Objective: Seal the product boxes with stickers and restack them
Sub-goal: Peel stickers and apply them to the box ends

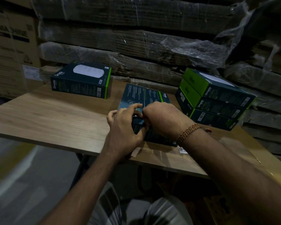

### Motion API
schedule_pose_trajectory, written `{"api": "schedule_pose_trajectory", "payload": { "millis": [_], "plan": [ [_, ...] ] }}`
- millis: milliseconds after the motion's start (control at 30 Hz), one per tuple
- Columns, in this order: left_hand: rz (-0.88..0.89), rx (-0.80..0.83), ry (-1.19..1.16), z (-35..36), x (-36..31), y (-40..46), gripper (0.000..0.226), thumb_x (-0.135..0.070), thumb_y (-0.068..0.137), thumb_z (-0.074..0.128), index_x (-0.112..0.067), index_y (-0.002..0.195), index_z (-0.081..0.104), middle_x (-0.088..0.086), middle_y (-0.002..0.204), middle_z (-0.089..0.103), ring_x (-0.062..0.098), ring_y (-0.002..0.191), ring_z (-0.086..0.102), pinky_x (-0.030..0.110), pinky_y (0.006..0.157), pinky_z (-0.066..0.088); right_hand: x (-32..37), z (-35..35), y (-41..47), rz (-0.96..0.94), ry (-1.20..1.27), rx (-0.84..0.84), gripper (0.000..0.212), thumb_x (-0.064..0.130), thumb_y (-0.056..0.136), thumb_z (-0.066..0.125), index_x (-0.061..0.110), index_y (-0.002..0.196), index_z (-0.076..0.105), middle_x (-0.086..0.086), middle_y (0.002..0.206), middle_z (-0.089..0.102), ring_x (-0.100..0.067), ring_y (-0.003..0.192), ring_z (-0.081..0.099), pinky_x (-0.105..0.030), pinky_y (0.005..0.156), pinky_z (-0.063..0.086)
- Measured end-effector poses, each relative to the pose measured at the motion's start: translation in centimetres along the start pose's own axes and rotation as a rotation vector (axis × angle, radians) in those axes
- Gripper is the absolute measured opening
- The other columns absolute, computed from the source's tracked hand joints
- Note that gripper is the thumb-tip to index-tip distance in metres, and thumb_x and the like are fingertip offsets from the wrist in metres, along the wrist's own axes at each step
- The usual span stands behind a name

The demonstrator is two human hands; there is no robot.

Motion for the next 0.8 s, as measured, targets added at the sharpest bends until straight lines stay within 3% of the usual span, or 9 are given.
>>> {"api": "schedule_pose_trajectory", "payload": {
  "millis": [300,567,800],
  "plan": [
    [-0.011,0.0,0.006,0.08,0.15,-0.03,0.071,-0.038,0.086,0.083,-0.036,0.148,0.049,-0.023,0.12,0.058,0.002,0.125,0.051,0.038,0.119,0.019,0.08,-0.07,0.02,0.001,0.004,0.004,0.03,0.022,0.103,0.065,0.019,0.133,0.062,-0.006,0.12,0.064,-0.025,0.11,0.065,-0.04,0.091,0.059],
    [-0.03,0.001,-0.005,0.14,0.17,0.02,0.072,-0.037,0.086,0.085,-0.035,0.148,0.049,-0.025,0.118,0.057,-0.002,0.124,0.049,0.04,0.121,0.02,-0.35,-0.02,0.25,0.012,0.051,-0.017,0.024,0.024,0.103,0.066,0.016,0.125,0.066,-0.005,0.113,0.066,-0.022,0.1,0.063,-0.035,0.082,0.054],
    [-0.02,-0.006,0.008,0.12,0.16,0.04,0.074,-0.038,0.086,0.085,-0.034,0.15,0.048,-0.024,0.117,0.056,-0.007,0.119,0.04,0.031,0.114,0.014,-0.54,-0.2,-0.03,0.006,0.089,-0.053,0.023,0.025,0.103,0.066,0.019,0.126,0.067,-0.004,0.116,0.068,-0.02,0.107,0.066,-0.039,0.093,0.059]
  ]
}}
Point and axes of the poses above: each hand's wrist, its own y-axis towards the middle knuckle, its own z-axis out of the palm, x = y × z, the point moved 5 cm from there along y, towards the middle knuckle
